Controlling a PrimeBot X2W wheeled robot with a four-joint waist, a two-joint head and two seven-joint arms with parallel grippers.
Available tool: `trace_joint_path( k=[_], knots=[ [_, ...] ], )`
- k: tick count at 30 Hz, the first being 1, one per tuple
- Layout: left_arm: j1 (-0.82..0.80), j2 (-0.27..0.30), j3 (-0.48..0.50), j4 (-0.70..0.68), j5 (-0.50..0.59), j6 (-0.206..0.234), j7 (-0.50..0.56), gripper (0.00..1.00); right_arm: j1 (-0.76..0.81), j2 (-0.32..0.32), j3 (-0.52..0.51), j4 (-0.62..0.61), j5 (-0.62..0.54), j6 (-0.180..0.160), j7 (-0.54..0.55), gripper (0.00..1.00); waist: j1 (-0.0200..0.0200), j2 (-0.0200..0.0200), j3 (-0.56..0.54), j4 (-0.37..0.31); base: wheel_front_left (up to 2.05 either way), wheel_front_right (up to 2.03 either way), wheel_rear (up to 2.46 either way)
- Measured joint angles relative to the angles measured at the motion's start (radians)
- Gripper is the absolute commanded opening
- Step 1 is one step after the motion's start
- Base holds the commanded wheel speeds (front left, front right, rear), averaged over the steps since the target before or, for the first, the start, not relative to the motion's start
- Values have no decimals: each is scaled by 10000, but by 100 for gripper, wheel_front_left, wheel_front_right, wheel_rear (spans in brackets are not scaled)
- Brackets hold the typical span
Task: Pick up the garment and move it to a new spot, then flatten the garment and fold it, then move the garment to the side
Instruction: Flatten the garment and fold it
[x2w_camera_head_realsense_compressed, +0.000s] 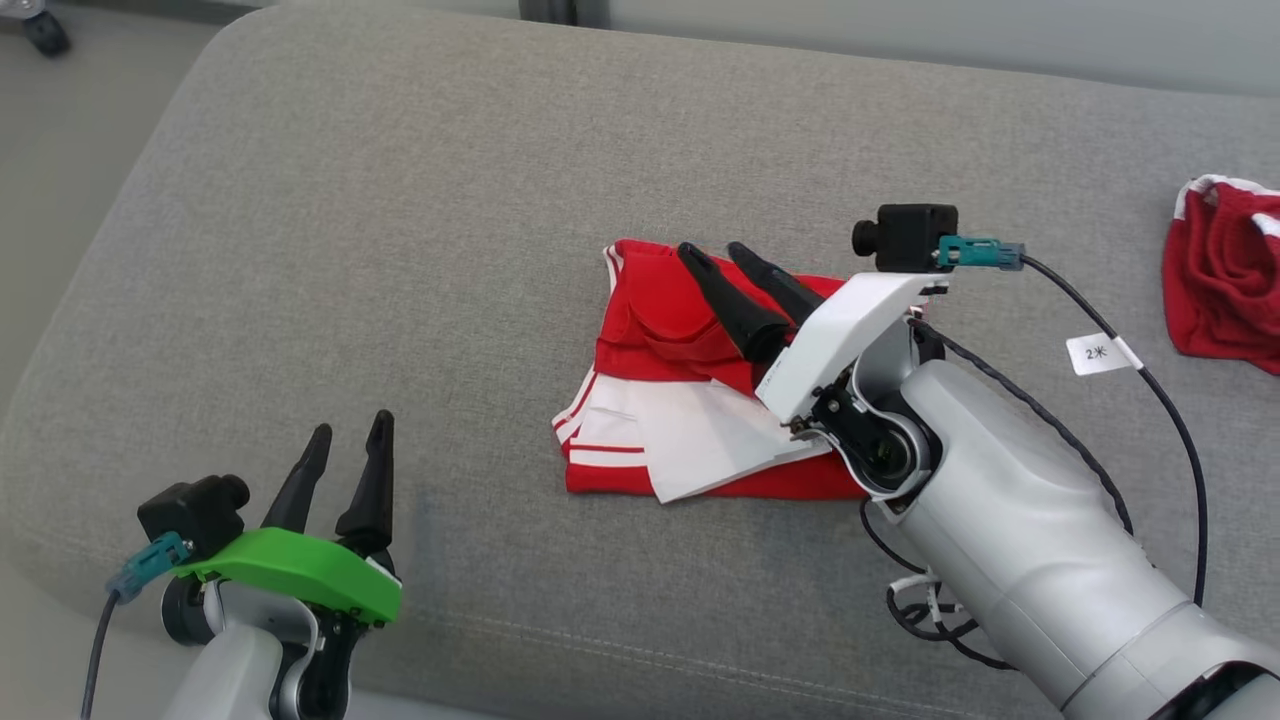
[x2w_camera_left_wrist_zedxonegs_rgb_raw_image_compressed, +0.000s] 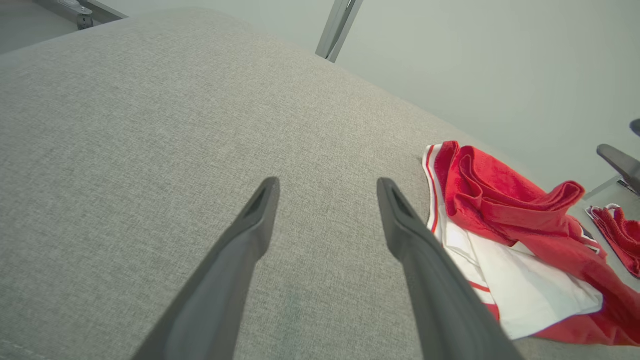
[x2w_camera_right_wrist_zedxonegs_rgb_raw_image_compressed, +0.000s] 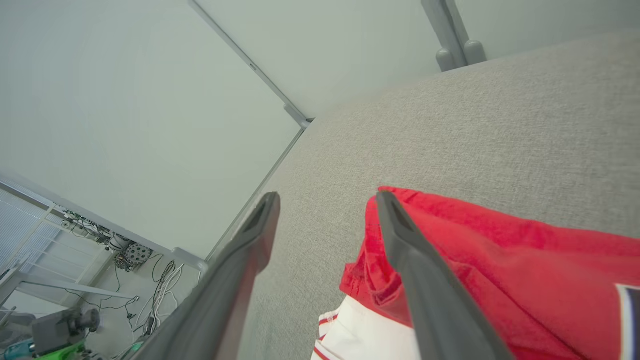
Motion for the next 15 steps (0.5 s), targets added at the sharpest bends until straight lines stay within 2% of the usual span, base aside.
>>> trace_joint_path(
  k=[5,11,15],
  knots=[
    [12,79,8,-63,23,0,0,100,-2,-119,-343,-10,-299,2,-546,100,0,0,-133,-377,0,0,0],
    [17,132,-334,-389,77,0,0,100,10,-1026,-786,-132,-625,0,-1346,100,0,0,-280,-904,0,0,0],
    [17,113,-786,-679,157,0,0,100,184,-1298,-1081,-301,-625,0,-1833,100,0,0,-389,-1267,0,0,0]
  ],
)
